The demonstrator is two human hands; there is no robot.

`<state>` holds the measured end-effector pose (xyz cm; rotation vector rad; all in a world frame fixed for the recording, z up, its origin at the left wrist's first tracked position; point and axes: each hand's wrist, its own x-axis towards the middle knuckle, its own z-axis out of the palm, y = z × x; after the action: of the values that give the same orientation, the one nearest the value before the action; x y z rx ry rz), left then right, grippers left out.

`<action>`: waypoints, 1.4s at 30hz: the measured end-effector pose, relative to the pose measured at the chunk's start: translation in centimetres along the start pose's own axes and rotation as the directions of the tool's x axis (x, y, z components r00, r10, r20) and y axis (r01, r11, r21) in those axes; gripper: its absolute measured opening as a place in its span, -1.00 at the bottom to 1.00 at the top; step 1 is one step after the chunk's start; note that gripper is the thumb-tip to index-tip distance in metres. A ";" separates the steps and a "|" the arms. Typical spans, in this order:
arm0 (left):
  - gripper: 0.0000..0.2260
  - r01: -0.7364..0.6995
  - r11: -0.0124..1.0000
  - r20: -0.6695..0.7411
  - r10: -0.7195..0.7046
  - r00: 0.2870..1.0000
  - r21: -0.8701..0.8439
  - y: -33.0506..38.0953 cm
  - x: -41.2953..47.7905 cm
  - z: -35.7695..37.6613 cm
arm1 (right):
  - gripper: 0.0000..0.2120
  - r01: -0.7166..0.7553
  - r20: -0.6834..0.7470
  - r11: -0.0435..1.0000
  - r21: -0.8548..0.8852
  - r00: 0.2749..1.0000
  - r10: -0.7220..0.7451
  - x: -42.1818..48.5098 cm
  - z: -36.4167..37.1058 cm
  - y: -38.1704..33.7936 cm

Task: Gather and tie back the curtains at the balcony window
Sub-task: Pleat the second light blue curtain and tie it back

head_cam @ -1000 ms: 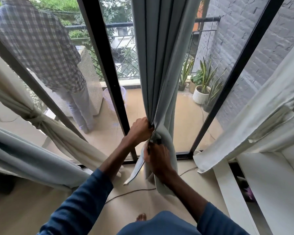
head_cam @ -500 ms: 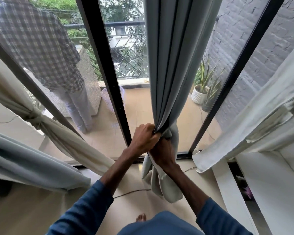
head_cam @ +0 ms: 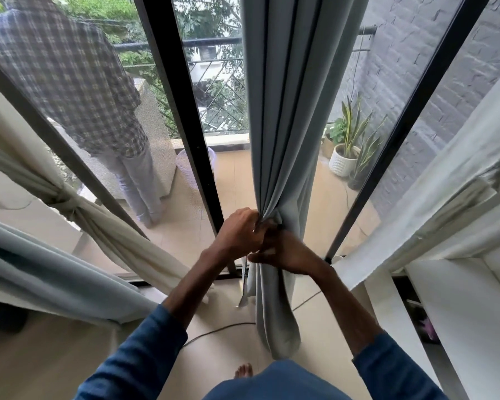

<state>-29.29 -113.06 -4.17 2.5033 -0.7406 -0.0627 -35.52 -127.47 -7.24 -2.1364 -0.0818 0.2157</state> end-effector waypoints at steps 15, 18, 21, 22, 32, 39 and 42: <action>-0.72 -0.133 0.984 0.296 0.092 0.951 0.121 -0.4 -1.4 -3.2 | -0.18 0.036 -0.003 0.972 0.233 0.999 -0.037 3.1 -7.3 3.0; -0.83 -0.153 0.978 0.316 0.102 0.943 0.141 -1.1 -1.9 -4.4 | -0.36 0.058 0.001 0.959 0.278 0.998 -0.061 2.7 -6.0 2.7; -0.97 -0.206 0.958 0.323 0.135 0.937 0.197 -2.2 -2.3 -5.1 | -0.30 0.072 -0.021 0.944 0.323 0.997 -0.069 2.2 -4.6 2.5; -0.96 -0.221 0.952 0.318 0.147 0.937 0.210 -2.4 -2.4 -5.3 | -0.30 0.069 -0.016 0.948 0.312 0.998 -0.068 2.1 -4.4 2.4; -0.77 -0.049 0.929 -0.029 0.064 0.998 0.367 -2.0 -0.6 -5.1 | -0.45 -0.036 0.080 0.933 0.359 0.997 0.008 0.4 -5.1 1.6; -0.92 0.059 0.963 -0.141 -0.022 0.990 0.262 1.4 1.0 -4.3 | -0.48 -0.037 0.085 0.926 0.375 0.996 0.005 -0.1 -4.2 1.0; -0.89 -0.050 0.984 0.007 0.049 0.999 0.173 0.3 1.4 -3.9 | -0.50 -0.034 0.053 0.910 0.414 0.999 0.014 -0.4 -4.3 1.5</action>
<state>-27.55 -112.12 -0.48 2.6474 -0.8411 0.0172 -35.19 -131.87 -6.16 -1.7074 -0.0337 0.2739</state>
